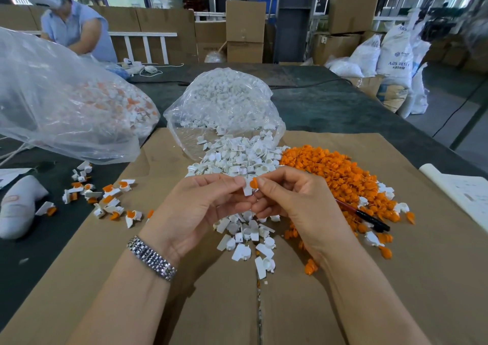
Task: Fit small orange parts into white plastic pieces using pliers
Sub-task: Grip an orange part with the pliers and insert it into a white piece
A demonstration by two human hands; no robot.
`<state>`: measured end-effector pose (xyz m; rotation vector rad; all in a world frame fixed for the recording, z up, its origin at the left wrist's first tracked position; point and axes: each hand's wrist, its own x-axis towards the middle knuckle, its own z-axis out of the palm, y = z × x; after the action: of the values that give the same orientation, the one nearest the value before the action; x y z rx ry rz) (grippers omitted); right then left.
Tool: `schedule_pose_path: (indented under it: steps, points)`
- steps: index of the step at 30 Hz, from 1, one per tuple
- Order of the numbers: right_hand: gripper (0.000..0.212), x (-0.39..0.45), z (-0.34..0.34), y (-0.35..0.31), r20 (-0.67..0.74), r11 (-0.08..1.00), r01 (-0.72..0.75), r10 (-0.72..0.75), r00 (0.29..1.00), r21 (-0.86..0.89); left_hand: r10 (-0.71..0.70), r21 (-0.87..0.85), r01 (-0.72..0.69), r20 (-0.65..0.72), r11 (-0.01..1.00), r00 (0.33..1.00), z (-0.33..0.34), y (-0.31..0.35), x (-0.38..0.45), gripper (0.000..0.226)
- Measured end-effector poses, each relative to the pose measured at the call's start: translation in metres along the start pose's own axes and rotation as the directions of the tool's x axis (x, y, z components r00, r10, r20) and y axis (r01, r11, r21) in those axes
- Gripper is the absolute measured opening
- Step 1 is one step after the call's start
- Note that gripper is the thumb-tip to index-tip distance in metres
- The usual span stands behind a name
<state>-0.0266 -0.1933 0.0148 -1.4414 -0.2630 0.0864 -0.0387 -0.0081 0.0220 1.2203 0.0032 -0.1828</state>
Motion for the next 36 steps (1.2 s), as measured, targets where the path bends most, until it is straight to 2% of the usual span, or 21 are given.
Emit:
schedule_pose_path:
  steps: [3, 8, 10, 11, 12, 13, 14, 15, 16, 18, 21, 24, 25, 28, 31, 33, 36]
  points:
    - [0.01, -0.001, 0.001, 0.0, -0.007, 1.0, 0.008, -0.008, 1.0, -0.02, -0.002, 0.016, 0.002, 0.025, 1.0, 1.0, 0.0, 0.0, 0.0, 0.021]
    - [0.006, -0.002, 0.002, -0.002, 0.013, 0.997, -0.011, 0.012, 1.0, -0.079, 0.017, 0.056, -0.015, -0.025, 0.998, 1.0, 0.001, -0.003, 0.003, 0.018]
    - [0.007, -0.004, -0.001, -0.005, -0.056, 0.977, -0.015, 0.003, 0.998, -0.213, 0.01, 0.061, -0.008, -0.037, 0.998, 0.999, -0.001, -0.003, 0.004, 0.015]
    - [0.008, -0.003, -0.005, -0.007, -0.131, 0.917, -0.014, -0.042, 0.99, -0.399, 0.007, 0.061, -0.004, -0.041, 0.998, 0.999, -0.002, -0.003, 0.005, 0.013]
    - [0.012, -0.003, -0.011, -0.01, -0.198, 0.779, -0.044, -0.104, 0.975, -0.625, 0.007, 0.062, -0.005, -0.041, 0.998, 0.999, -0.004, -0.003, 0.005, 0.013]
    - [0.022, -0.003, -0.017, -0.013, -0.239, 0.564, -0.117, -0.147, 0.96, -0.817, 0.007, 0.06, -0.005, -0.039, 0.998, 0.999, -0.005, -0.003, 0.006, 0.015]
    - [0.036, -0.004, -0.023, -0.018, -0.281, 0.342, -0.223, -0.131, 0.951, -0.913, 0.008, 0.057, -0.005, -0.04, 0.998, 0.999, -0.006, -0.002, 0.006, 0.014]
    - [0.047, -0.005, -0.028, -0.021, -0.343, 0.177, -0.327, -0.069, 0.937, -0.928, 0.01, 0.051, -0.008, -0.043, 0.999, 0.999, -0.006, -0.002, 0.007, 0.013]
    - [0.054, -0.005, -0.033, -0.024, -0.405, 0.069, -0.405, 0.014, 0.914, -0.912, 0.012, 0.044, -0.01, -0.047, 0.999, 0.999, -0.007, -0.002, 0.008, 0.012]
    - [0.052, -0.008, -0.04, -0.028, -0.46, 0.0, -0.466, 0.154, 0.874, -0.885, 0.013, 0.038, -0.011, -0.049, 0.999, 0.999, -0.008, -0.003, 0.008, 0.011]
    - [0.04, -0.01, -0.039, -0.029, -0.431, 0.016, -0.439, 0.166, 0.887, -0.898, 0.002, 0.049, 0.001, -0.053, 0.999, 0.999, -0.008, -0.003, 0.008, 0.009]
    - [0.037, -0.011, -0.038, -0.027, -0.401, 0.001, -0.404, 0.123, 0.908, -0.915, -0.014, 0.027, 0.016, -0.072, 1.0, 0.997, -0.01, -0.002, 0.008, 0.01]
    - [0.036, -0.011, -0.04, -0.027, -0.391, 0.026, -0.396, 0.117, 0.913, -0.918, -0.016, 0.018, 0.017, -0.074, 1.0, 0.997, -0.01, -0.002, 0.008, 0.009]
    - [0.031, -0.01, -0.044, -0.037, -0.351, 0.2, -0.366, 0.108, 0.93, -0.909, -0.007, 0.011, 0.008, -0.068, 1.0, 0.998, -0.01, 0.0, 0.008, 0.009]
    - [0.018, -0.011, -0.041, -0.058, -0.253, 0.465, -0.302, 0.165, 0.953, -0.832, 0.019, 0.007, -0.019, -0.085, 1.0, 0.996, -0.009, 0.001, 0.007, 0.019]
    - [0.009, -0.014, -0.033, -0.067, -0.114, 0.611, -0.273, 0.287, 0.951, -0.743, 0.033, -0.007, -0.034, -0.113, 0.999, 0.993, -0.01, 0.002, 0.007, 0.027]
    - [0.012, -0.021, -0.012, -0.065, 0.06, 0.692, -0.337, 0.482, 0.874, -0.639, 0.052, -0.026, -0.056, -0.141, 0.998, 0.989, -0.012, 0.004, 0.006, 0.031]
